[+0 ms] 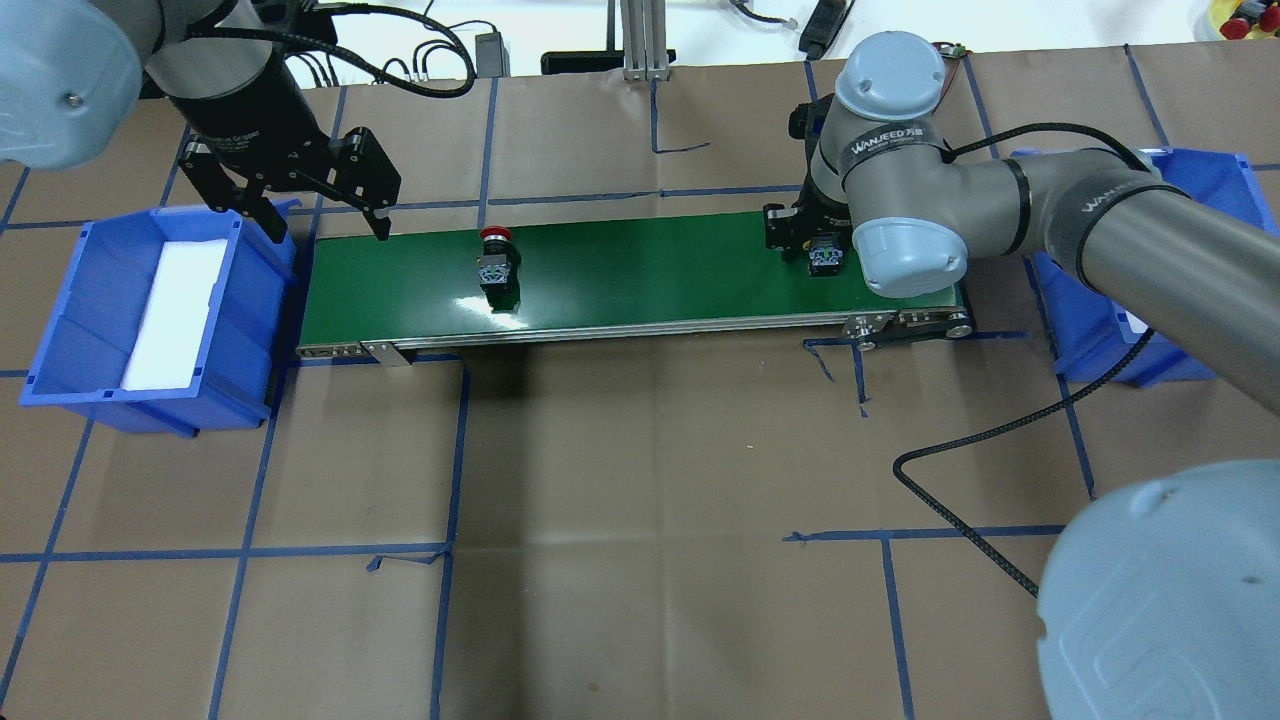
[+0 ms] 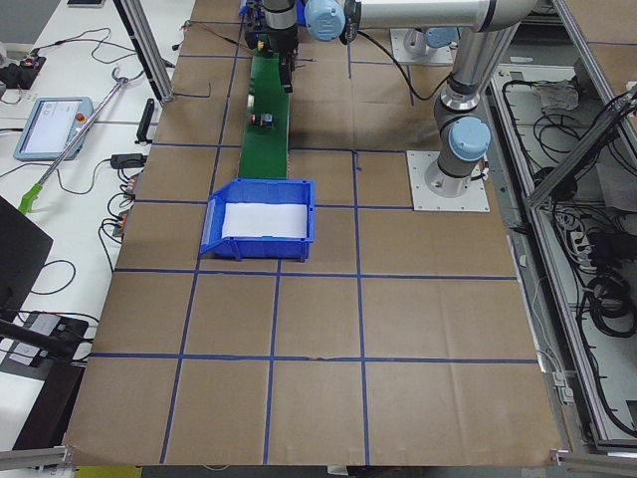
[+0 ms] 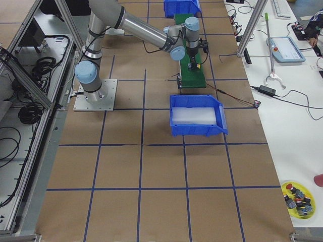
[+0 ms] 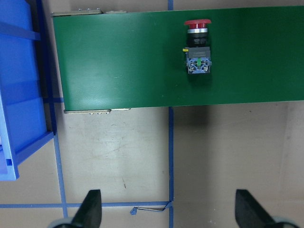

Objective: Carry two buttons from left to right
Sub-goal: 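Carry the yellow button with the right gripper into the blue bin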

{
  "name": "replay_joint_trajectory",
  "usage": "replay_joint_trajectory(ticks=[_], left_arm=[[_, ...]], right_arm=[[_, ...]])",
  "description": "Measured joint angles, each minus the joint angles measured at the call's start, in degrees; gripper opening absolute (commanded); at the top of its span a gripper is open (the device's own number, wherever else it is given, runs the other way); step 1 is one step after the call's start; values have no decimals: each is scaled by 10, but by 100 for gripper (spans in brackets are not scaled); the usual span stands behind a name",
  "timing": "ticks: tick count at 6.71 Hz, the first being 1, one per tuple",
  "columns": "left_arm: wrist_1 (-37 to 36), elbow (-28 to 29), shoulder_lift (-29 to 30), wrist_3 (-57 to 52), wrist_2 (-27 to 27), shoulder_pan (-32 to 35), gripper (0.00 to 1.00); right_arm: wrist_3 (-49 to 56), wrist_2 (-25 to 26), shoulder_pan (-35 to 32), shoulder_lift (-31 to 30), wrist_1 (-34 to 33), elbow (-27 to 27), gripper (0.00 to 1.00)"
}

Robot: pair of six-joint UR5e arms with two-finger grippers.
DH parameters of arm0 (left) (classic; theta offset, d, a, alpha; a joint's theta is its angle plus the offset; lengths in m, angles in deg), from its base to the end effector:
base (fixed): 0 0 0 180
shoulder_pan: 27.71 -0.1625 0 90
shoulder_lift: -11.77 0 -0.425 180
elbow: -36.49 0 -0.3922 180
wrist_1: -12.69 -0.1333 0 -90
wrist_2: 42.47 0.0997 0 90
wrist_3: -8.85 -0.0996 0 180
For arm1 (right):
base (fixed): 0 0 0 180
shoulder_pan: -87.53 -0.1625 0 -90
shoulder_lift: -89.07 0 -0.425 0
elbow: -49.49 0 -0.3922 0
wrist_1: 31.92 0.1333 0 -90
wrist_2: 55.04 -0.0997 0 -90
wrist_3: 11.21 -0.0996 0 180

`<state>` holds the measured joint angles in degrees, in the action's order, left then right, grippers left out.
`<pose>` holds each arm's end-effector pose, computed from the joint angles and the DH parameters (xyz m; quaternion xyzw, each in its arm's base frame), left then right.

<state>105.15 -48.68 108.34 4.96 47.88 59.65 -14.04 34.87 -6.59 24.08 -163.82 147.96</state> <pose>-0.1080 -0.5383 0.4662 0.0110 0.9993 0.0368 0.0010 0.1777 -0.6088 0.2474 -0.0113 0.9972 -0.0732 0.0052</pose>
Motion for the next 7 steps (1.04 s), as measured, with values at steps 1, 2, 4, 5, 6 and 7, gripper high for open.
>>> replay_joint_trajectory(ticks=[1,2,4,5,6,7], left_arm=[[0,0,0,0,0,0,100],[0,-1,0,-1,-1,0,100],[0,-1,-1,-1,-1,0,100],[0,-1,-1,-1,-1,0,100],[-1,-1,-1,-1,-1,0,100],[-1,-2,-1,-1,-1,0,100]], right_arm=[[2,3,2,-4,13,0,5],[3,6,5,-15,20,-1,5],[20,3,39,-73,50,-3,6],[56,0,81,-106,107,-15,5],[124,0,131,-123,163,-43,5],[217,2,190,-128,203,-77,5]])
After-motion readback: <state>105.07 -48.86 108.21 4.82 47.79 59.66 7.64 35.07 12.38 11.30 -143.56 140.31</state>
